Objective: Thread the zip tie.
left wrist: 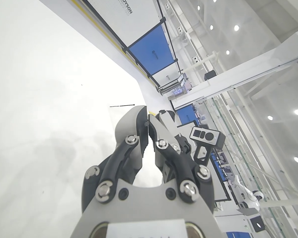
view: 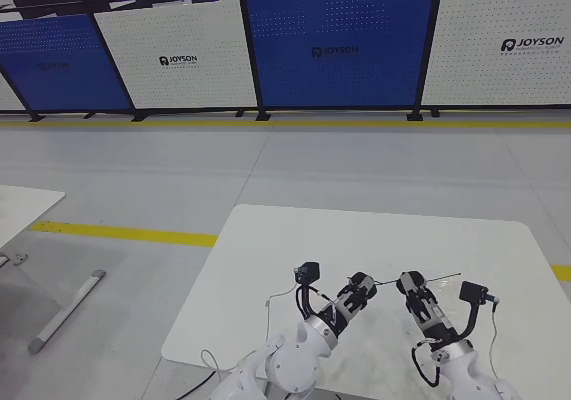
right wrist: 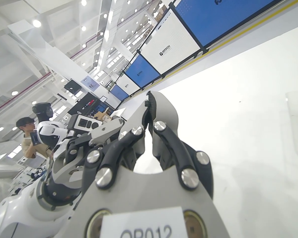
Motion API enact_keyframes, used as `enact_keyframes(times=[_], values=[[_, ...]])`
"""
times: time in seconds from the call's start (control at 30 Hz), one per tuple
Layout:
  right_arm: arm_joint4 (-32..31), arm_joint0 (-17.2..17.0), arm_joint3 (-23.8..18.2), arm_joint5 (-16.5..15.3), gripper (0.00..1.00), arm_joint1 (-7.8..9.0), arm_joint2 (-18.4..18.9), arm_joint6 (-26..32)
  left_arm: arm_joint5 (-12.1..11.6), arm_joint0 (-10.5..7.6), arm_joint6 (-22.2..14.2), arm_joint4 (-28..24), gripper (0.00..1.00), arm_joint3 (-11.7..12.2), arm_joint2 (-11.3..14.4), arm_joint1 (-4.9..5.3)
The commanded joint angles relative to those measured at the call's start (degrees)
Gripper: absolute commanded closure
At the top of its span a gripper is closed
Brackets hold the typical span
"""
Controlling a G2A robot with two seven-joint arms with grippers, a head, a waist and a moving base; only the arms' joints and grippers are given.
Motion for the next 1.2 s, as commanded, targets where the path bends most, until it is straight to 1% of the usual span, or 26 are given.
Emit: enact_keyframes(times=[0.0,0.17,0.2,0.23,0.37,0.5,0.63,0.73,1.0,1.03,1.07,1.1,1.17], values=[[0.0,0.0,0.0,-0.2,1.00,-0.01,-0.1,0.1,-0.2,0.10,-0.2,-0.2,1.00,-0.1,0.1,-0.02],[0.3,0.2,0.0,-0.6,1.00,-0.04,-0.3,0.7,-0.9,0.24,-0.3,-0.9,1.00,-0.4,0.2,-0.08],[0.6,0.2,0.0,-0.6,0.77,-0.04,-0.3,0.8,-0.8,0.24,-0.2,-0.9,1.00,-0.4,0.2,-0.09],[0.9,0.3,0.0,-0.6,0.00,-0.05,-0.3,0.9,-0.8,0.24,-0.1,-1.0,1.00,-0.3,0.1,-0.11],[2.1,0.6,0.4,-1.5,0.00,0.00,0.1,2.0,0.1,0.19,1.2,-1.8,1.00,-0.2,0.0,-0.28],[2.6,-0.4,0.0,-2.3,0.00,0.20,1.2,2.0,0.1,0.23,2.1,-2.1,1.00,-0.4,-0.6,-0.33],[3.1,-1.9,-0.6,-3.1,0.00,0.44,2.7,1.7,-0.1,0.99,3.0,-3.7,1.00,-1.3,-1.8,-0.27],[3.6,-2.5,-0.4,-2.9,0.00,0.44,3.4,0.1,-0.4,1.47,2.4,-5.4,1.00,-1.9,-2.4,-0.25],[3.6,-2.5,-0.4,-2.9,0.00,0.44,3.4,0.1,-0.4,1.54,2.3,-5.4,1.00,-2.1,-2.4,-0.24],[1.6,-2.3,-0.7,-2.6,0.00,0.50,3.7,-0.9,-0.4,1.54,2.3,-5.4,1.00,-2.1,-2.4,-0.24],[-4.1,-2.3,-1.0,-2.5,0.00,0.61,3.7,-3.2,-0.2,1.69,2.6,-6.1,1.00,-2.1,-2.5,-0.28],[-7.6,-2.5,-0.9,-2.8,0.00,0.63,3.3,-4.7,0.1,1.80,2.8,-7.6,1.00,-2.3,-2.8,-0.36],[-11.3,-2.6,-0.4,-3.7,0.00,0.64,2.4,-6.4,0.7,1.89,3.2,-10.4,1.00,-2.8,-3.4,-0.50]])
